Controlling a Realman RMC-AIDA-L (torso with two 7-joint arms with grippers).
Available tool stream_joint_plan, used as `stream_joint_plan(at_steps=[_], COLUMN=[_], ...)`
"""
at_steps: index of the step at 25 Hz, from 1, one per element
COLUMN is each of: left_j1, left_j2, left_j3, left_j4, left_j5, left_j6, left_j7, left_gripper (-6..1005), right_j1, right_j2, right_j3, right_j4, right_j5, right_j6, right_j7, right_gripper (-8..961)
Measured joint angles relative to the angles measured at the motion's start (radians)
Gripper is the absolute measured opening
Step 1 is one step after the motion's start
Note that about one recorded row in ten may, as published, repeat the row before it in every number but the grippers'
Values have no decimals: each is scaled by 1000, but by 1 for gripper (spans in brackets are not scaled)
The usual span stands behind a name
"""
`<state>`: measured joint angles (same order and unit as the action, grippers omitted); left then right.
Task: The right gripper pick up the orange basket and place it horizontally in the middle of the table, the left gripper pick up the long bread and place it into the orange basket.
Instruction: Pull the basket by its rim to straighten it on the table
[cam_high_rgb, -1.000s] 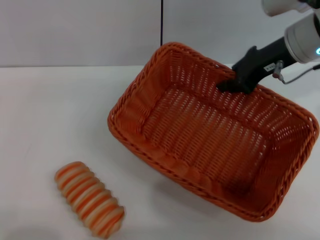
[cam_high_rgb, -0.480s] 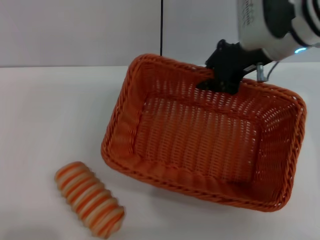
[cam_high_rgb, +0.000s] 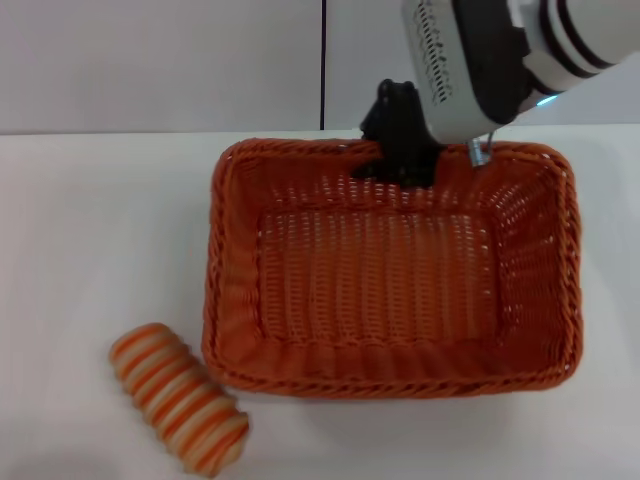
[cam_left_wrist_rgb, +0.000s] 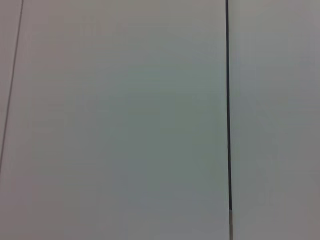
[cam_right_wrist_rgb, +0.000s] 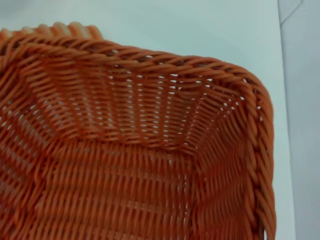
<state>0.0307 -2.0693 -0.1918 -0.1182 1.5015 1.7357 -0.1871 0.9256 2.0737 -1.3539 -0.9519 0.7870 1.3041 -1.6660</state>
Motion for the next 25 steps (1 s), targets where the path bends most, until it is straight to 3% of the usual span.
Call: stream_joint_plan(at_steps=[11,25], left_j1=[-10,-26], left_j2=[1,3], left_j3=[-8,-7], left_j4=[1,11], left_j5=[-3,-6], left_j6=[-2,-21], left_j7=[-1,-1], left_gripper=[813,813], right_j1=[23,-1], right_j2=[3,8], right_j3=[-37,-110], right_j4=[107,114], right_j5=[115,194], right_j6=[-134,-197], right_j7=[-55,-79], right_gripper=[178,191])
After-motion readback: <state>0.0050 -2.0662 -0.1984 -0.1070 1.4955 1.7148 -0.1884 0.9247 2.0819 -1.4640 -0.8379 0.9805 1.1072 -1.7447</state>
